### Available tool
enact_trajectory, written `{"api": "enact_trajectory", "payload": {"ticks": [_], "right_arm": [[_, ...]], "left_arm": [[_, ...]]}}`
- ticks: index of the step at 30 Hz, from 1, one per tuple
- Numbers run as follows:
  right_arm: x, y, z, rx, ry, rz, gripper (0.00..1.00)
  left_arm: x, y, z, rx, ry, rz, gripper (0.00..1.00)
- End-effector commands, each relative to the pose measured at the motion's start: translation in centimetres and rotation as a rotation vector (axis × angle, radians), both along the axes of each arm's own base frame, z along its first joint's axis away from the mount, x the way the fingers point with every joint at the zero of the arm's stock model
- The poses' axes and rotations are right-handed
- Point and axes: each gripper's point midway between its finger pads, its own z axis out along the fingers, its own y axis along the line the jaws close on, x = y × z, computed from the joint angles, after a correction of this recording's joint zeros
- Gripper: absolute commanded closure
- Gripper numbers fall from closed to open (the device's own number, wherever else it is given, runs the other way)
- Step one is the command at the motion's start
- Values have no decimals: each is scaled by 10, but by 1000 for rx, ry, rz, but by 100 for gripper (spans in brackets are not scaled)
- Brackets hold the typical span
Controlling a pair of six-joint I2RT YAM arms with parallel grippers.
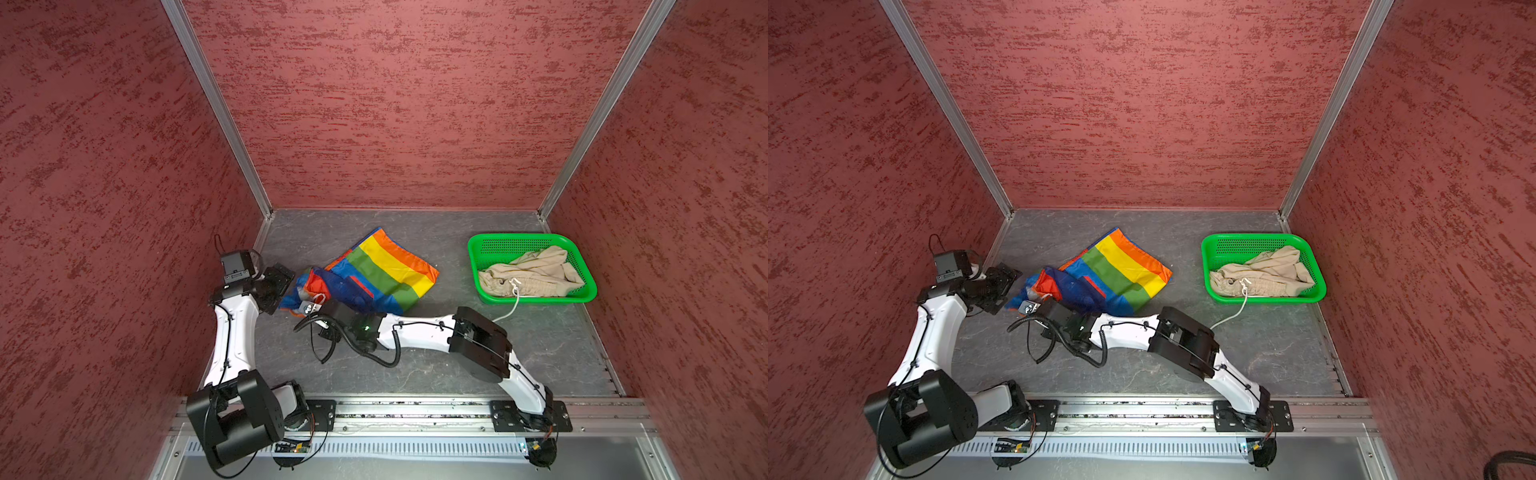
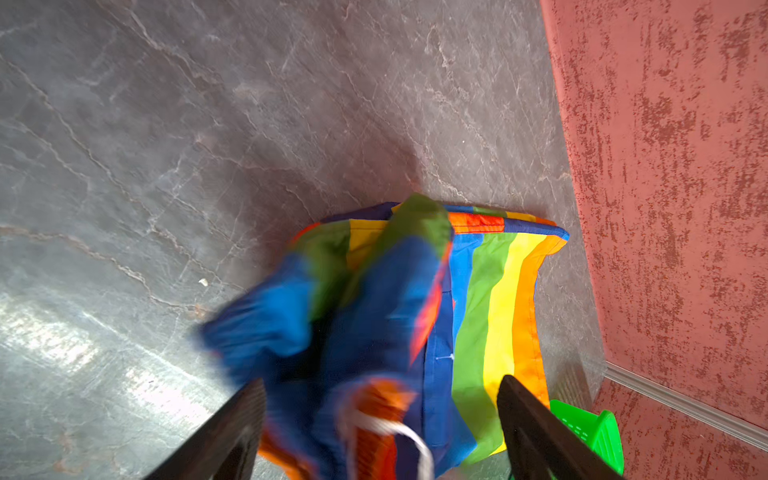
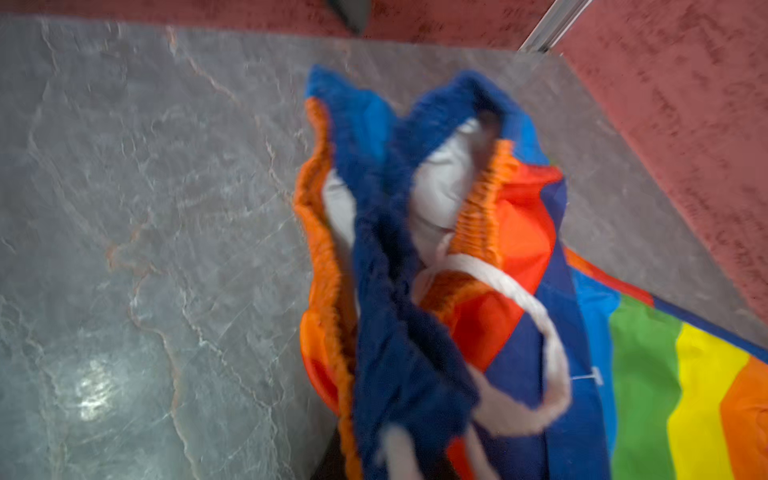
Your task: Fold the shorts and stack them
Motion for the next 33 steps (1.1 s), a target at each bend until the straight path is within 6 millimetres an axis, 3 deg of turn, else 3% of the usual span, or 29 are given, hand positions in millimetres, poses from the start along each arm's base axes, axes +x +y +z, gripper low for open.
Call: {"api": "enact_trajectory", "payload": {"ticks": [1, 5, 10, 14, 17, 19, 23, 29, 33], "right_arm": [[18, 6, 38, 101, -10, -39, 85], [36, 1, 60, 187, 71, -72, 85], [69, -24, 103, 372, 256, -92, 85], [102, -60, 131, 566, 427, -115, 85], [131, -93, 136, 670, 502, -179, 86], [149, -115, 129, 687, 527, -243, 86], [185, -157, 95, 677, 585, -397, 86], [201, -188, 26, 615, 696, -573, 87], [208, -209, -1, 627, 701, -689, 88]], "left_arm": [[2, 1, 3, -7, -15, 1, 12], [3, 2, 12, 6, -29, 5, 12], [4, 7, 33, 41, -80, 20, 10], [7, 10, 39, 47, -94, 23, 9], [10, 8, 36, 31, -96, 18, 9], [11, 7, 31, 17, -88, 17, 9], [13, 4, 21, 4, -68, 6, 9], [16, 3, 19, 7, -65, 2, 9], [17, 0, 17, 7, -55, -11, 9]]}}
